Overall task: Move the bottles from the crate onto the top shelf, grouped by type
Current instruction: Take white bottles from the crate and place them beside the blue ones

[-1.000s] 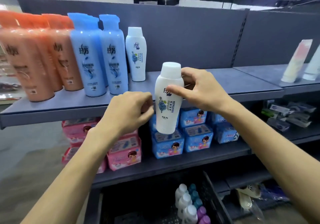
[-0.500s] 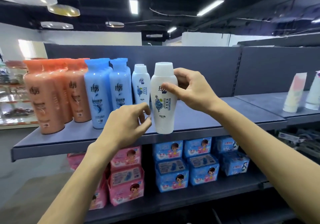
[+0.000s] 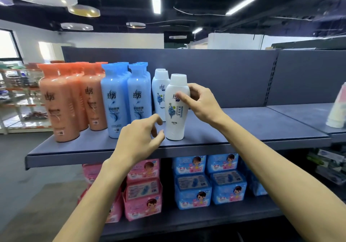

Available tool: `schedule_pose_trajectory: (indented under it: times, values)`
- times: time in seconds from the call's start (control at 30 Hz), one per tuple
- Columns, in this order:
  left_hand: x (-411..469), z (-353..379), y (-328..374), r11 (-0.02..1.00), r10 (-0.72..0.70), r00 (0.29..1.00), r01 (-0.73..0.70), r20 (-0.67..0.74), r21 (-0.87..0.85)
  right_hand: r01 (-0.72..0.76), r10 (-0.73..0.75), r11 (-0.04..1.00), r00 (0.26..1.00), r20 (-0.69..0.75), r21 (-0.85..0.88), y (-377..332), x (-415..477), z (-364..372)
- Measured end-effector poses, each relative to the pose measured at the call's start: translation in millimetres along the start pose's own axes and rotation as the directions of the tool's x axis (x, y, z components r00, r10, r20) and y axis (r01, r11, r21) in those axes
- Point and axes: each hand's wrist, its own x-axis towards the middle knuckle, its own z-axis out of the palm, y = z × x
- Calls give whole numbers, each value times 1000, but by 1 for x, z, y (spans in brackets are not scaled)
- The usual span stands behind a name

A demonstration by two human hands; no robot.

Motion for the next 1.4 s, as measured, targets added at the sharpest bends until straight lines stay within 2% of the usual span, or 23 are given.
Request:
schedule_pose_trajectory:
  times: [0.13, 0.3, 0.5, 0.6, 0.83, 1.07, 1.4]
  values:
    - [0, 5, -4, 1000, 2, 1000, -2, -7, -10, 10, -11, 999, 1000, 20, 49, 2, -2, 6]
    - [1, 9, -1, 1000, 16, 1000, -17, -12, -17, -65, 59, 989, 997, 48, 135, 6, -4, 10]
    - [-4, 12, -2, 999, 17, 1000, -17, 16, -44, -92, 113, 989, 974, 196, -113, 27, -30, 10]
    - [-4, 14, -3, 998, 21, 1000, -20, 19, -57, -79, 133, 970, 965, 227, -231, 35, -38, 11]
    - [0, 25, -15, 999, -27, 1000, 27, 0, -42, -106, 165, 935, 975, 150, -337, 38, -39, 17]
    - [2, 31, -26, 998, -56, 998, 55, -22, -41, -134, 186, 929, 975, 122, -345, 45, -27, 27]
    - [18, 34, -19, 996, -2, 999, -1, -36, -89, -195, 229, 930, 971, 76, -311, 56, 1, 52]
